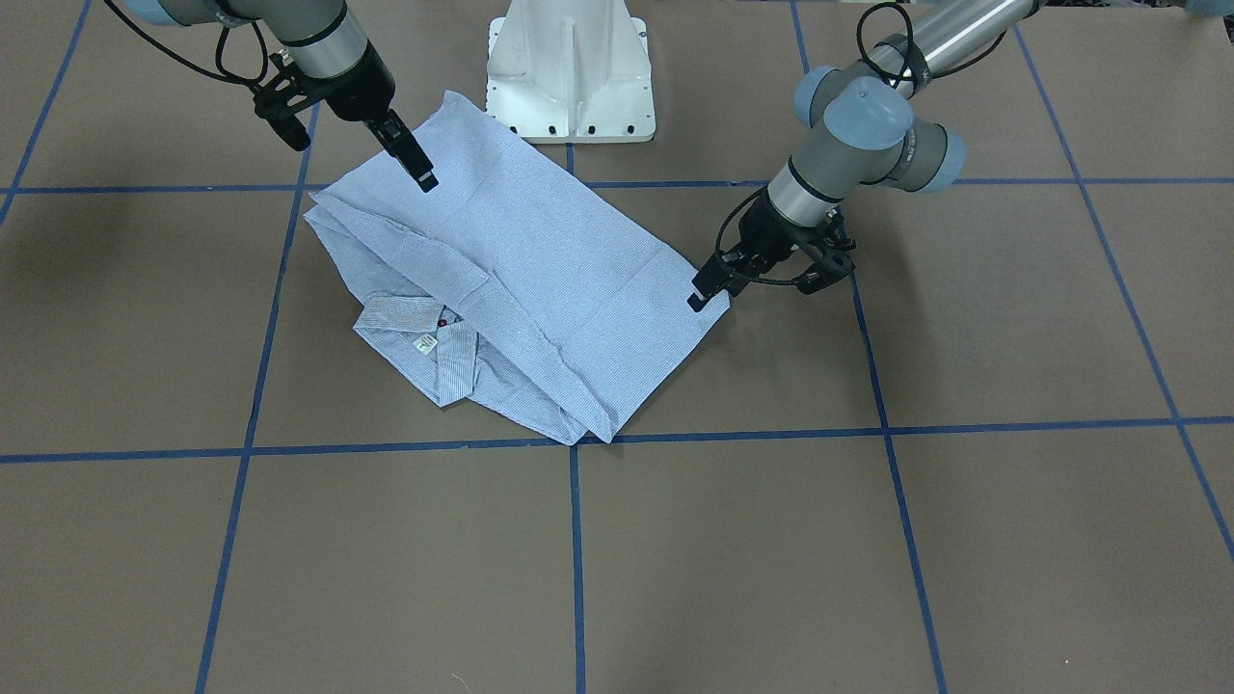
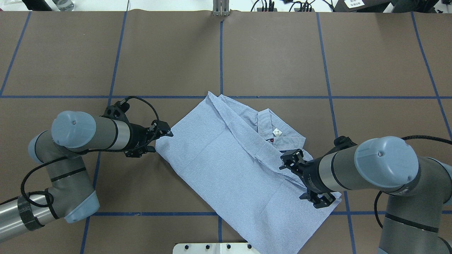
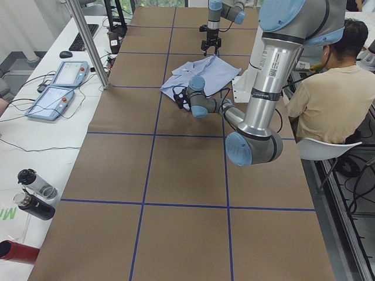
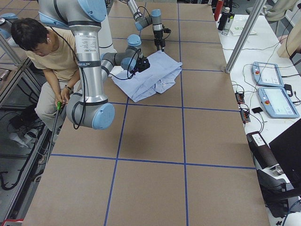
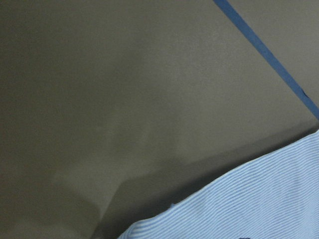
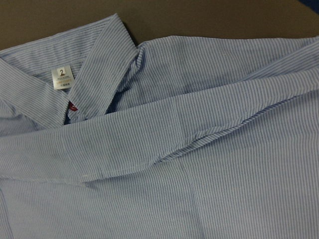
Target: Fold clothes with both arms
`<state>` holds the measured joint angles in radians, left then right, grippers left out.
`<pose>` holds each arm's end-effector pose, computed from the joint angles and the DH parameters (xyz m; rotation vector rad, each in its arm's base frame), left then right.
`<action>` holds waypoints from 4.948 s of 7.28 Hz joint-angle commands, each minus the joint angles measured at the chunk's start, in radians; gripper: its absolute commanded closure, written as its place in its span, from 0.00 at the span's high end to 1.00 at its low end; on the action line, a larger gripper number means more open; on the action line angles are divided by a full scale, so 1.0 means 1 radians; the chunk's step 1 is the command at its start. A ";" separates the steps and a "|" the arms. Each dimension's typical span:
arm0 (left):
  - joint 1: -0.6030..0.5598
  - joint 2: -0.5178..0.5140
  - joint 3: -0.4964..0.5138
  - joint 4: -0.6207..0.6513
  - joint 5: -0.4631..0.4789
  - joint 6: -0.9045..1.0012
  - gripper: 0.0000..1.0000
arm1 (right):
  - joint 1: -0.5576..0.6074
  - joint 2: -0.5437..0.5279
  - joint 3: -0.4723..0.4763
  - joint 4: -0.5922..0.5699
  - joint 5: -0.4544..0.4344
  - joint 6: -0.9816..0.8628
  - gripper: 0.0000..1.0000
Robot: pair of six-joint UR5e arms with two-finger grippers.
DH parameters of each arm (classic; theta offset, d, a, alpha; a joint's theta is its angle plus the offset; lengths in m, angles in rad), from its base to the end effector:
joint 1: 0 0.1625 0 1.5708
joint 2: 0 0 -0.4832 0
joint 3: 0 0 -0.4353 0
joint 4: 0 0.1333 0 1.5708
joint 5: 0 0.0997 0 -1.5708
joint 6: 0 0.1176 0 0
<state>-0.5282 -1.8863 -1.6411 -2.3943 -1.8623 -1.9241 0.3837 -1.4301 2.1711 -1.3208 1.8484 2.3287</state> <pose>0.5491 -0.4356 0.4046 -0.1515 1.2373 -0.5909 -0.4612 -0.2952 0.3256 -0.4496 -0.9549 0.9014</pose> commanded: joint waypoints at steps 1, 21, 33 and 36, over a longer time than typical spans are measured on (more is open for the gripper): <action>0.004 -0.002 -0.002 0.030 0.002 -0.038 0.80 | 0.009 0.003 0.003 -0.002 0.000 0.000 1.00; -0.366 -0.339 0.331 0.026 -0.024 0.570 0.98 | 0.054 0.232 -0.078 -0.210 -0.064 -0.189 1.00; -0.406 0.089 -0.049 0.018 -0.116 0.665 0.97 | -0.137 0.499 -0.361 -0.555 -0.319 -1.264 1.00; -0.403 0.089 -0.043 0.015 -0.117 0.662 0.97 | -0.148 0.504 -0.392 -0.597 -0.339 -1.308 1.00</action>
<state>-0.9319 -1.7979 -1.6858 -2.3785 -1.9788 -1.2607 0.2403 -0.9291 1.7953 -1.9112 1.5182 1.0405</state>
